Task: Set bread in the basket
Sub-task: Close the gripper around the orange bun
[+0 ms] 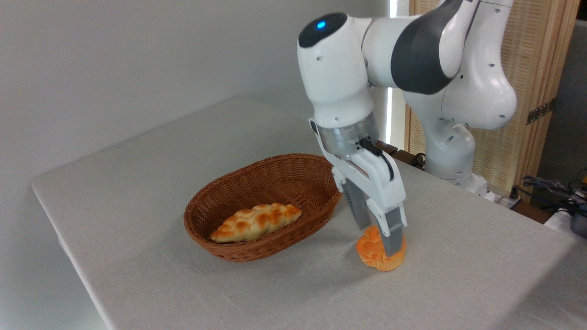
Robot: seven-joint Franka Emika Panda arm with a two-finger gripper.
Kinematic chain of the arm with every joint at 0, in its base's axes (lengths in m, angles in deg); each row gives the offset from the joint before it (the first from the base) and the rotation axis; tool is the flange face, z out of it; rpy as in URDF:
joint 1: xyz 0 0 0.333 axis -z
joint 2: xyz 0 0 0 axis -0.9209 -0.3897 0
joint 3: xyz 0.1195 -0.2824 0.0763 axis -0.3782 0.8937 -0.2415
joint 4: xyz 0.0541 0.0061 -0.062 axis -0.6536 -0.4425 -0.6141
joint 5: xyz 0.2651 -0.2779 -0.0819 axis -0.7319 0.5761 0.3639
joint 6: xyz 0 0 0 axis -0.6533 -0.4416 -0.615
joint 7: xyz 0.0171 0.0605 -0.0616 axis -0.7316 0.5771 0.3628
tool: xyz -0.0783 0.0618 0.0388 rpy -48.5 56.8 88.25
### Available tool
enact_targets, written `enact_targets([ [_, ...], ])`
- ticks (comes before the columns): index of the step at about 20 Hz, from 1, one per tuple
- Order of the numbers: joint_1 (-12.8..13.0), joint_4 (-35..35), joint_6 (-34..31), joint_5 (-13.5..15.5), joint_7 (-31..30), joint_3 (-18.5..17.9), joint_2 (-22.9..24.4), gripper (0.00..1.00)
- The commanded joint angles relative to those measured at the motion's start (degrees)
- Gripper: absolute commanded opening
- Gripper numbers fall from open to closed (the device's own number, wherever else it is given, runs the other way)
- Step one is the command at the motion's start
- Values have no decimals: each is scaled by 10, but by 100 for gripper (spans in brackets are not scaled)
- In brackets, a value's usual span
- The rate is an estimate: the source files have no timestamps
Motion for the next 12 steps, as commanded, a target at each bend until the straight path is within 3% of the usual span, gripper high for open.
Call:
enact_targets([
  [1,4,-15,15,-44,14,-13,3,100],
  [10,7,-30,21,-44,13,-13,-4,97],
  [12,7,-31,21,-43,12,-14,-4,66],
])
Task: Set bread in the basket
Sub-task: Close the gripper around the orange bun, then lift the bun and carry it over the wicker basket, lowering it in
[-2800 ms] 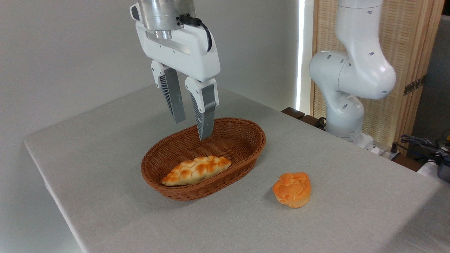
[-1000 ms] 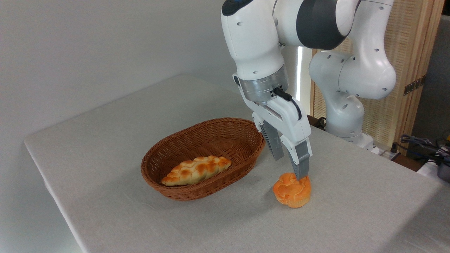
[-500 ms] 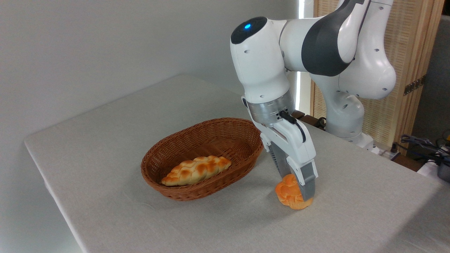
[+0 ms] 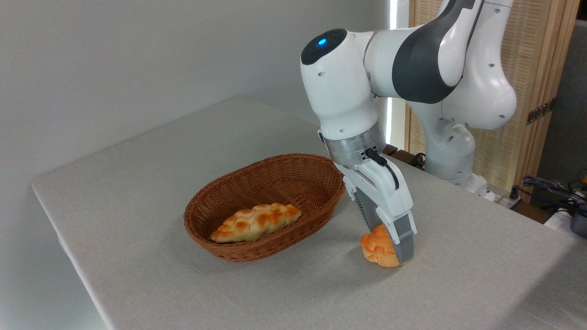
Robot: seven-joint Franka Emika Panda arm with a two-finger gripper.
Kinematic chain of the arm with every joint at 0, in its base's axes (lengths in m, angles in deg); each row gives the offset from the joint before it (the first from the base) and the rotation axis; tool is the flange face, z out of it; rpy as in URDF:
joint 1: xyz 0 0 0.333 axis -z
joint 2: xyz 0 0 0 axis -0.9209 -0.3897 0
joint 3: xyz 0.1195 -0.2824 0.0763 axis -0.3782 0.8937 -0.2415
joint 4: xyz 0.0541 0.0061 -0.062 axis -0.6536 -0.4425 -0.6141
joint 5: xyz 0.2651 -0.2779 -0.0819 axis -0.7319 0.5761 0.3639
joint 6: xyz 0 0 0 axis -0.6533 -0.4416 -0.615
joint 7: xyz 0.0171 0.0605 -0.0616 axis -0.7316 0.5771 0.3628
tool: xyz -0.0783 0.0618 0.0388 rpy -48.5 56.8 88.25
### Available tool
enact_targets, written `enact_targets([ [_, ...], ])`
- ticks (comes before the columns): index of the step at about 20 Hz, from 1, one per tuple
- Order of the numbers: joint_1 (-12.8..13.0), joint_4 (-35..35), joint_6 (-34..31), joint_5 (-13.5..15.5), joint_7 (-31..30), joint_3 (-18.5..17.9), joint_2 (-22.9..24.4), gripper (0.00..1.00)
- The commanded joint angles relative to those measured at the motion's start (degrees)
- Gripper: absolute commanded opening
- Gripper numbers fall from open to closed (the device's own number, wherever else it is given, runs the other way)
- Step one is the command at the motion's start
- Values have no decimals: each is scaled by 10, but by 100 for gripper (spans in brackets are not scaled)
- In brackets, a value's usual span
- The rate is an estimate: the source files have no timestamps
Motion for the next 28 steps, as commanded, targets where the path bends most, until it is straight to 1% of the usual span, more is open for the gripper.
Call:
enact_targets([
  [1,4,-9,15,-9,11,-8,-3,57],
  [3,3,-8,16,-10,11,-8,-3,50],
  [13,3,-7,16,-10,10,-9,-7,49],
  [15,9,6,-1,-9,5,-8,-4,50],
  [17,14,60,-78,-3,6,-2,-5,51],
  [18,26,97,-116,6,7,-2,-10,52],
  [19,38,133,-149,21,6,-2,-18,52],
  [20,45,168,-174,40,5,-1,-23,53],
  [21,55,196,-193,54,4,3,-26,57],
  [22,60,219,-200,64,2,18,-27,59],
  [23,60,237,-202,73,-6,36,-28,60],
  [24,60,246,-201,87,-28,50,-33,60],
  [25,60,249,-201,106,-64,62,-41,60],
  [26,60,248,-201,118,-100,77,-45,60],
  [27,61,244,-201,121,-127,93,-50,60],
  [28,62,241,-201,121,-145,105,-53,62],
])
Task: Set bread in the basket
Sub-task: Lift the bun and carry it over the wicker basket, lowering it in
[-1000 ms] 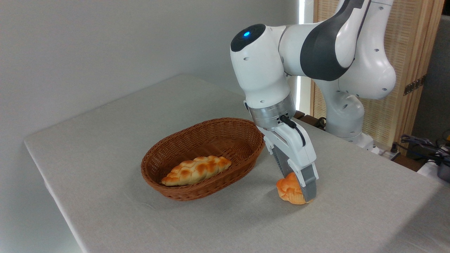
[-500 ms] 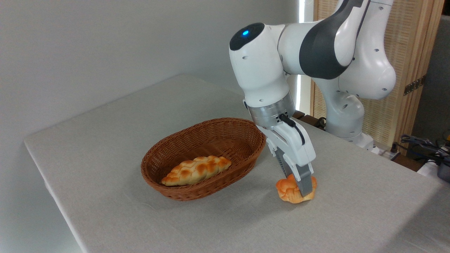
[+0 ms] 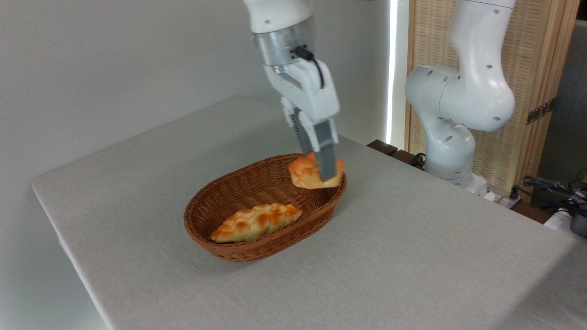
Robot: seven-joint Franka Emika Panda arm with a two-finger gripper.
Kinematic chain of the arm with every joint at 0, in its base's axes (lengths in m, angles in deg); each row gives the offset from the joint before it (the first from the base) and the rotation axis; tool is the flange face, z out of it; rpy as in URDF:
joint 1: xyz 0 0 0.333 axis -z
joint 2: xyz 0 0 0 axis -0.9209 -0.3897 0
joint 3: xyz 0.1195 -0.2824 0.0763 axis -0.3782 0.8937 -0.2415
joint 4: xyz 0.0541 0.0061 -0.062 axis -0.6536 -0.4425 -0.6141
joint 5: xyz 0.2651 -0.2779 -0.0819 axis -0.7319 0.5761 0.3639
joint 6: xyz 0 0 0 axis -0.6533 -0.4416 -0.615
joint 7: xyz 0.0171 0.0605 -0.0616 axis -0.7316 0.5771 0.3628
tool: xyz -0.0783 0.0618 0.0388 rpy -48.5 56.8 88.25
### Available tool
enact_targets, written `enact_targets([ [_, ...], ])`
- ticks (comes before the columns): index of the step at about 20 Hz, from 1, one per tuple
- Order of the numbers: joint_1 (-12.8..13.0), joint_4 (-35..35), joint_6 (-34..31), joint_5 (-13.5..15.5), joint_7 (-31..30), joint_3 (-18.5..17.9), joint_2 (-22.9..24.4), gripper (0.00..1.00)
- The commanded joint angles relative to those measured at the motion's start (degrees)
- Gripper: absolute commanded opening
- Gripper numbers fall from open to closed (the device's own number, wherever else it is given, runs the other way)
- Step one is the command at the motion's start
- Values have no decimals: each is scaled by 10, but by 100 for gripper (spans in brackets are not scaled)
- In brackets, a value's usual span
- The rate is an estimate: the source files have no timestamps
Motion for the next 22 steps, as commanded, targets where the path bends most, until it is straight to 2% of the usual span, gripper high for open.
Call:
enact_targets([
  [1,4,6,-13,19,-74,39,-34,78],
  [2,5,-6,-12,18,-84,48,-37,96],
  [3,5,-17,-8,18,-94,56,-37,100],
  [7,9,-51,-7,25,-109,90,-48,100],
  [11,10,-59,-5,83,-109,98,-58,100],
  [13,10,-59,0,98,-109,98,-59,100],
  [18,10,-59,3,108,-108,98,-59,100],
  [22,10,-30,2,100,-102,95,-54,100],
])
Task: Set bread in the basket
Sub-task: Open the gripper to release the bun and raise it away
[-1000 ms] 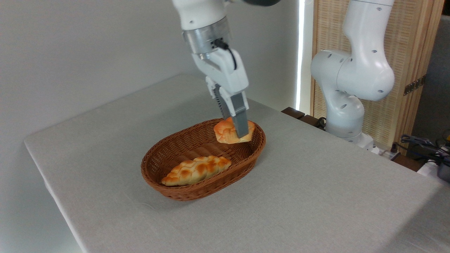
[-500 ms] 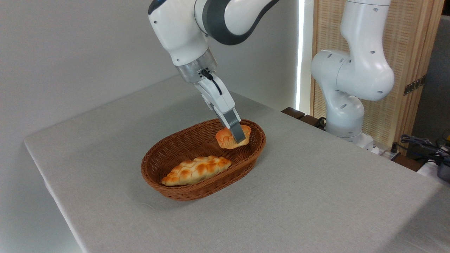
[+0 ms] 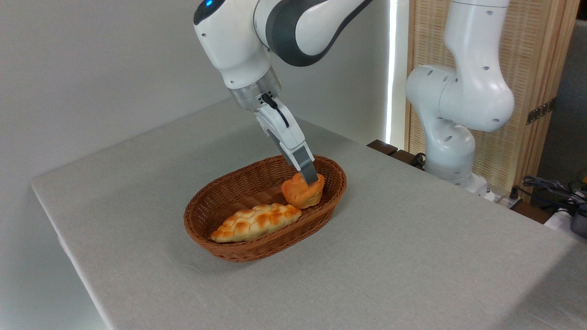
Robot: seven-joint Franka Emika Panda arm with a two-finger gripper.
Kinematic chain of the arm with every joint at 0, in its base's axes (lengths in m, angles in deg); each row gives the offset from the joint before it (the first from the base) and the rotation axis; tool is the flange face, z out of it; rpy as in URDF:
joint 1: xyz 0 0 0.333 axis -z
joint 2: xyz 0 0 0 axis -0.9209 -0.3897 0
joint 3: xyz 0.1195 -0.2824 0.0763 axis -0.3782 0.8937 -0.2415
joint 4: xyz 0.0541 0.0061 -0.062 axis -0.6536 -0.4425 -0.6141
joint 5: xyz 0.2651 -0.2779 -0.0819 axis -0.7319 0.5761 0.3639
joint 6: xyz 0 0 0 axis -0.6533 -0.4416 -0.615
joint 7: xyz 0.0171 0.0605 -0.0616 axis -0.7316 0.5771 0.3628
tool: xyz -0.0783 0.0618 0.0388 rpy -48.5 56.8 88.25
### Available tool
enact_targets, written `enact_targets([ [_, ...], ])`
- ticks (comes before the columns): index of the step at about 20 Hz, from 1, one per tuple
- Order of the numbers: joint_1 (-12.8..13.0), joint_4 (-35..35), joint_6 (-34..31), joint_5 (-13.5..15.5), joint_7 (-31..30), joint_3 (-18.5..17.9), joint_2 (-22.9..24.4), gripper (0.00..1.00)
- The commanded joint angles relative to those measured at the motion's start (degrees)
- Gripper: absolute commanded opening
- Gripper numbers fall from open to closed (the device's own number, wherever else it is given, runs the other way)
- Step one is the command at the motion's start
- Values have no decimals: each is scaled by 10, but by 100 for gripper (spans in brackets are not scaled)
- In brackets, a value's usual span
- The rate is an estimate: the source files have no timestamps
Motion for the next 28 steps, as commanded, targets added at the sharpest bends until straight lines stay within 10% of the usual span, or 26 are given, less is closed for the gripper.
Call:
enact_targets([
  [1,-1,52,-1,2,3,-10,3,100],
  [7,-5,190,-2,2,59,-98,-18,100],
  [15,-5,329,-14,2,-22,-136,-83,100],
  [28,-52,327,-26,1,-57,-78,-91,100],
])
